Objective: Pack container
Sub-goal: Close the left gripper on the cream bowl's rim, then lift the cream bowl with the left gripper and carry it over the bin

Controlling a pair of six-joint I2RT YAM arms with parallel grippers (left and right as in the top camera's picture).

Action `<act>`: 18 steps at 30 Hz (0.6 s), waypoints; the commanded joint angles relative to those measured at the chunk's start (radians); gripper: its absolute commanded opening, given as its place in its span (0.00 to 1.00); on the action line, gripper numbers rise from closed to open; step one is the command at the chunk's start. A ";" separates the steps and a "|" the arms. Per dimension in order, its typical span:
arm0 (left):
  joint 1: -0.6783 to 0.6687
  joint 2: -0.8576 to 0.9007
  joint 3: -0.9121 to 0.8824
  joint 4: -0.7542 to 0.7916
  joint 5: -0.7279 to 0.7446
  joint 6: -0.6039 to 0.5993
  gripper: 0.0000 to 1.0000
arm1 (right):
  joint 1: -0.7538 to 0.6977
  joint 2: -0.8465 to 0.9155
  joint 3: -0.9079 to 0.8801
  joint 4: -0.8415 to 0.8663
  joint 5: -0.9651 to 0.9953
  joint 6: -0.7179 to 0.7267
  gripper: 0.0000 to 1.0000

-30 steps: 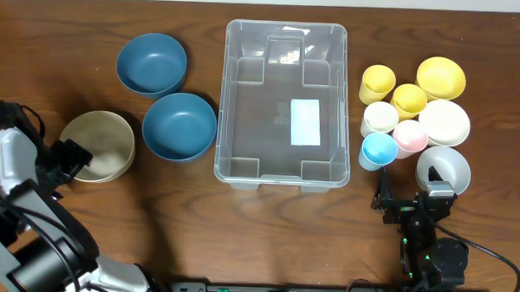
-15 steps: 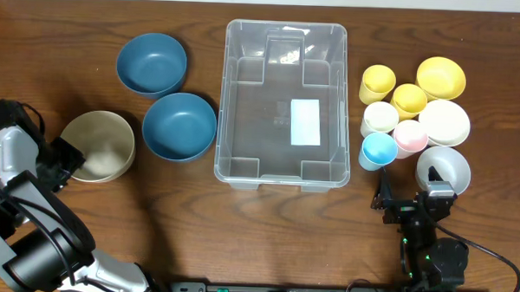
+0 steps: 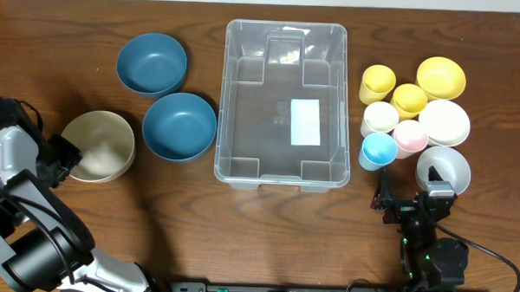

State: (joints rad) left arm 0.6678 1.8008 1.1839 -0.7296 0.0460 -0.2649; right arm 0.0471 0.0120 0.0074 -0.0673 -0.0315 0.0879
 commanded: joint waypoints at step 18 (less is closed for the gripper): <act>0.005 0.043 -0.010 0.006 0.021 0.002 0.06 | -0.008 -0.006 -0.002 -0.003 -0.010 0.012 0.99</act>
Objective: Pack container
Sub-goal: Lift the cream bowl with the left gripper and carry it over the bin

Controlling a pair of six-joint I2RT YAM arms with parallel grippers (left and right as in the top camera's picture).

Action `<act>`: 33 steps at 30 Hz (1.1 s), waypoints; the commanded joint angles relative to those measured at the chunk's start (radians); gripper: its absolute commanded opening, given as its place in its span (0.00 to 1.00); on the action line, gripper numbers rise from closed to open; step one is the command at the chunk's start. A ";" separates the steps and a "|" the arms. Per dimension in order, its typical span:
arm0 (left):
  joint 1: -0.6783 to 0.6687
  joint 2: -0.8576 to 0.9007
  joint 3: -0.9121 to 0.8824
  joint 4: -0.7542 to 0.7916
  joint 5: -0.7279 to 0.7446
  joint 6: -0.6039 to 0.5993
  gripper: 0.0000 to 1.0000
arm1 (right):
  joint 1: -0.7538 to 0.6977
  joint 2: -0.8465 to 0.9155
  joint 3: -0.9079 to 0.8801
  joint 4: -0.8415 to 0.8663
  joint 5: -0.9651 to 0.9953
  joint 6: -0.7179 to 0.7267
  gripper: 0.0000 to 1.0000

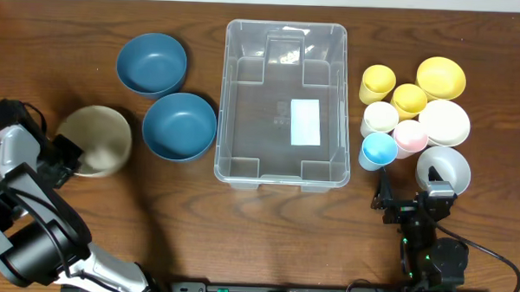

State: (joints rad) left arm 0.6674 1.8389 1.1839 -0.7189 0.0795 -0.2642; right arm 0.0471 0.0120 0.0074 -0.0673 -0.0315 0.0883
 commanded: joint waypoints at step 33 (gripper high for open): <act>-0.436 -0.536 0.106 0.132 0.385 -0.049 0.06 | -0.008 -0.006 -0.002 -0.003 -0.010 0.012 0.99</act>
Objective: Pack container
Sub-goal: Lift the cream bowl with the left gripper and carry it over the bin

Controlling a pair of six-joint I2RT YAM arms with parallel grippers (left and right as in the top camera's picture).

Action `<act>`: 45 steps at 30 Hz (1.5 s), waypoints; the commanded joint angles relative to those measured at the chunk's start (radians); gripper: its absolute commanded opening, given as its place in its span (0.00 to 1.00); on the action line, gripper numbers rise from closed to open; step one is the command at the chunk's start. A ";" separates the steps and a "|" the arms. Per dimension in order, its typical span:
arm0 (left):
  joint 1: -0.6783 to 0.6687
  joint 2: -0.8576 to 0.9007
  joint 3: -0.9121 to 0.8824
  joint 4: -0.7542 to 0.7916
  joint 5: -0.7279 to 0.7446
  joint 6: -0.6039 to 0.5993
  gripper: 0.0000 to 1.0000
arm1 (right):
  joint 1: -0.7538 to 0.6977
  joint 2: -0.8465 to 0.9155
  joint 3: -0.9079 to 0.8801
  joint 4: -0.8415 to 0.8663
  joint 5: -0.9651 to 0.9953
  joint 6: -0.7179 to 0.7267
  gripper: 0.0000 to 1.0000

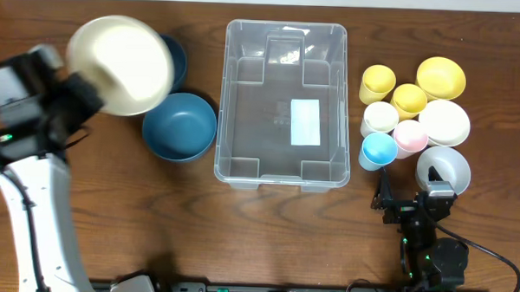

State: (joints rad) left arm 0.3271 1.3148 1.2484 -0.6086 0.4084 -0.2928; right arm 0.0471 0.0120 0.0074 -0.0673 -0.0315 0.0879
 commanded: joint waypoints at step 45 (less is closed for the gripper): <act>-0.723 0.779 0.697 -0.094 -0.389 0.074 0.06 | -0.008 -0.006 -0.002 -0.003 -0.010 0.012 0.99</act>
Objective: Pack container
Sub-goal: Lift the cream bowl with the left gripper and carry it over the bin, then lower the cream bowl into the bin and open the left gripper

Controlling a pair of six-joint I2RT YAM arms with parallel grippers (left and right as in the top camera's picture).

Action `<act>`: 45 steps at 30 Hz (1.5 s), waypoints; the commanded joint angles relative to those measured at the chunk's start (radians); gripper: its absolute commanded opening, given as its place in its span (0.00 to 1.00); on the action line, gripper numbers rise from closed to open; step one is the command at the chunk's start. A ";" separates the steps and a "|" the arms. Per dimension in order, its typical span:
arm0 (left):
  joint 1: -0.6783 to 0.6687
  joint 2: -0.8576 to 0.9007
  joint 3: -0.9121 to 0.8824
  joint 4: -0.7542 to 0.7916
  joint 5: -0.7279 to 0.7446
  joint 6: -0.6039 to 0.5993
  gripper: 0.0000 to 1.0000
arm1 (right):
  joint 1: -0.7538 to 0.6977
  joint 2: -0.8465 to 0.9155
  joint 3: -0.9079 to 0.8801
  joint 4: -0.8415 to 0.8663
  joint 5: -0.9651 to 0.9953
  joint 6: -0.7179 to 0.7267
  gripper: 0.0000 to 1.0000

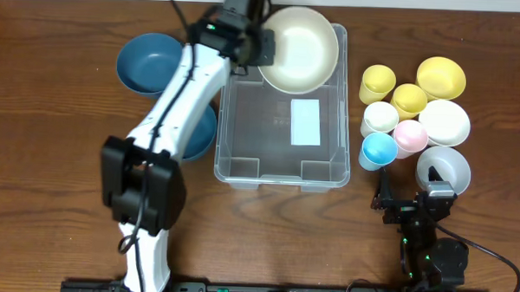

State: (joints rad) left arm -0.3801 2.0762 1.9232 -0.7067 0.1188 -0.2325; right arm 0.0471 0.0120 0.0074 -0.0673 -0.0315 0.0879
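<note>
My left gripper is shut on the rim of a beige bowl, holding it raised over the far end of the clear plastic container. The container's floor shows only a white label. Two blue bowls lie left of the container: one at the far left, the other partly hidden under my left arm. My right gripper rests low at the front right, near the blue cup; whether it is open cannot be told.
Right of the container stands a cluster of cups and small bowls: yellow cups, a yellow bowl, a cream bowl, a pink cup, a grey-white bowl. My left arm stretches diagonally across the table's left half.
My left gripper with the beige bowl has moved right, from above the far blue bowl to over the container's far end. The right arm has not moved.
The beige bowl first sat on the table at the far left with my left gripper at its rim. Then the gripper closed in on it. Later the bowl was held raised near the far blue bowl, and now it hangs over the container.
</note>
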 commanded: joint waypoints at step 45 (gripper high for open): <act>0.356 -0.410 0.020 -0.514 -0.206 -0.072 0.77 | -0.008 -0.006 -0.002 -0.003 -0.010 0.012 0.99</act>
State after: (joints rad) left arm -0.1093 1.6543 1.9461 -1.1687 -0.1188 -0.2638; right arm 0.0471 0.0120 0.0074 -0.0673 -0.0315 0.0879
